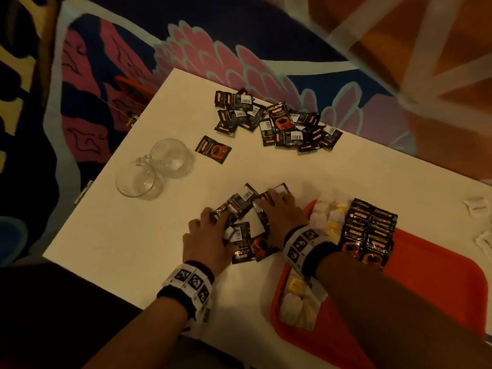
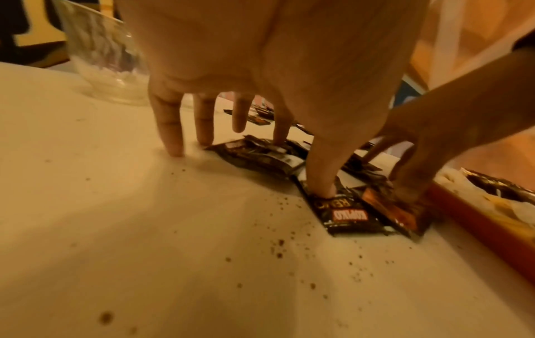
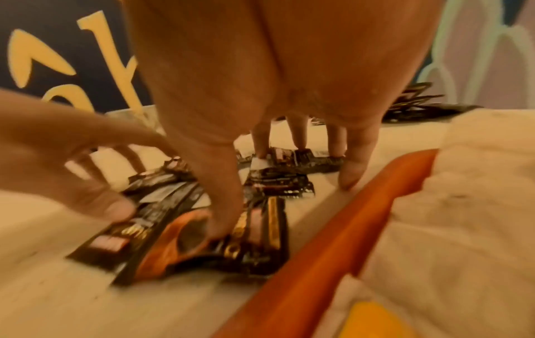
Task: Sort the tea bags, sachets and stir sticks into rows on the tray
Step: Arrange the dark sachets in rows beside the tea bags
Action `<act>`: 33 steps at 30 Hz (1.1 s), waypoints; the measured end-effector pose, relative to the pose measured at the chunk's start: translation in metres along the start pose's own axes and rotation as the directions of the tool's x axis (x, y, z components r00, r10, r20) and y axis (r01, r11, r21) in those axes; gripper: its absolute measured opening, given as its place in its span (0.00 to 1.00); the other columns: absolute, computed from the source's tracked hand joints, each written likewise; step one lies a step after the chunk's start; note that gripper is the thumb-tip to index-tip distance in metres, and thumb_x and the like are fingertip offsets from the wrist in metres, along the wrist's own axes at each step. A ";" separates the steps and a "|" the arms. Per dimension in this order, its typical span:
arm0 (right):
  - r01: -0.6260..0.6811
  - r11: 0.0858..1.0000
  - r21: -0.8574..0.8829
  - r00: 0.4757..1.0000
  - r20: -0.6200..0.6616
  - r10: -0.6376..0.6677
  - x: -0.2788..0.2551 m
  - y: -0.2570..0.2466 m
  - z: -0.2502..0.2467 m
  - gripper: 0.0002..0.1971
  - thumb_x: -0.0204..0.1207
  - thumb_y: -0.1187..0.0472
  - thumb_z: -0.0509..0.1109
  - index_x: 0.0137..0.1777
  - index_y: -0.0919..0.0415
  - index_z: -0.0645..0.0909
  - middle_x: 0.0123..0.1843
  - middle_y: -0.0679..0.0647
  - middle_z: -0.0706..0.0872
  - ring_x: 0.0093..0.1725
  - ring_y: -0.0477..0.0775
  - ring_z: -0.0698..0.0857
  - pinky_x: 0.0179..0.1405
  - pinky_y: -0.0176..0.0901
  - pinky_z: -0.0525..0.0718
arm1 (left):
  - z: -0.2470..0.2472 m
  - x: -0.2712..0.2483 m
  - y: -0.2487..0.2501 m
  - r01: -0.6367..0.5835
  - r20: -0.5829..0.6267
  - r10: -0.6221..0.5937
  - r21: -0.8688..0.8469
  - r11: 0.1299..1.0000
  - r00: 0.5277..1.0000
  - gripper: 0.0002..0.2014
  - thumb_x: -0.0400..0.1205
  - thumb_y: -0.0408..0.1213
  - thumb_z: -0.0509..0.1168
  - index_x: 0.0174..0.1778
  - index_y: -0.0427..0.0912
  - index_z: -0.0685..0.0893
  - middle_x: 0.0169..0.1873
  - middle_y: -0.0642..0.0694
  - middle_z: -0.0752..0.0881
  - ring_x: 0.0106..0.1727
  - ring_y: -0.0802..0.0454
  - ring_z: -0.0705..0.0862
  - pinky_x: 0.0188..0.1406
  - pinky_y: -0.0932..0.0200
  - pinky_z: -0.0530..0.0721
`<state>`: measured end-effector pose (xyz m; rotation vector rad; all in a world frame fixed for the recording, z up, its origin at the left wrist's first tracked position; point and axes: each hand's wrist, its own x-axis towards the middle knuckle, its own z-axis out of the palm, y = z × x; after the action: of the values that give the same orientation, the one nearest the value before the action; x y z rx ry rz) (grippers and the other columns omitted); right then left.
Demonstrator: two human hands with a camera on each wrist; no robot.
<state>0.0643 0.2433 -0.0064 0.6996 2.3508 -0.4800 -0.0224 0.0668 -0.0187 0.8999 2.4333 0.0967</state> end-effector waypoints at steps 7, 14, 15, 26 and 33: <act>0.105 0.978 0.178 0.969 -0.242 -0.060 -0.006 -0.026 0.024 0.37 0.79 0.50 0.70 0.84 0.43 0.54 0.81 0.47 0.67 0.76 0.60 0.63 0.71 0.55 0.76 | -0.008 0.023 0.010 -0.105 0.004 0.108 -0.199 0.974 0.994 0.38 0.76 0.48 0.74 0.81 0.49 0.67 0.80 0.42 0.60 0.74 0.37 0.65 0.72 0.46 0.72; 0.080 0.990 0.119 0.985 -0.162 -0.060 -0.019 -0.023 0.027 0.39 0.75 0.45 0.71 0.83 0.47 0.57 0.85 0.49 0.56 0.80 0.59 0.54 0.77 0.59 0.69 | -0.028 0.035 -0.009 -0.159 0.101 0.194 -0.283 0.946 0.976 0.42 0.74 0.47 0.75 0.83 0.51 0.62 0.78 0.45 0.59 0.75 0.39 0.66 0.73 0.46 0.73; 0.058 0.995 0.087 0.986 -0.159 -0.044 -0.022 -0.024 0.029 0.41 0.73 0.40 0.71 0.82 0.44 0.56 0.85 0.50 0.52 0.80 0.61 0.53 0.76 0.62 0.68 | -0.030 0.038 -0.011 -0.129 0.073 0.155 -0.281 0.951 0.985 0.41 0.75 0.49 0.74 0.83 0.52 0.62 0.78 0.45 0.59 0.75 0.39 0.65 0.73 0.45 0.72; -0.048 0.941 0.334 0.962 -0.236 0.133 -0.022 -0.038 0.051 0.26 0.82 0.58 0.66 0.77 0.38 0.68 0.85 0.51 0.54 0.77 0.62 0.60 0.71 0.52 0.73 | -0.014 0.061 0.018 -0.057 0.090 0.085 -0.273 0.960 0.992 0.22 0.82 0.49 0.69 0.71 0.50 0.79 0.65 0.42 0.73 0.61 0.37 0.78 0.68 0.47 0.76; -0.010 0.862 0.507 0.963 -0.227 0.144 -0.030 -0.040 0.057 0.21 0.80 0.54 0.67 0.74 0.45 0.77 0.86 0.49 0.57 0.80 0.60 0.56 0.80 0.48 0.59 | -0.003 0.045 0.009 0.031 -0.022 -0.045 -0.442 0.896 0.999 0.11 0.78 0.39 0.76 0.55 0.43 0.87 0.57 0.41 0.77 0.58 0.38 0.81 0.61 0.46 0.83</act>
<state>0.0874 0.1728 -0.0228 1.1525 2.4369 -1.0460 -0.0472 0.1021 -0.0344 0.6444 2.3120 0.6291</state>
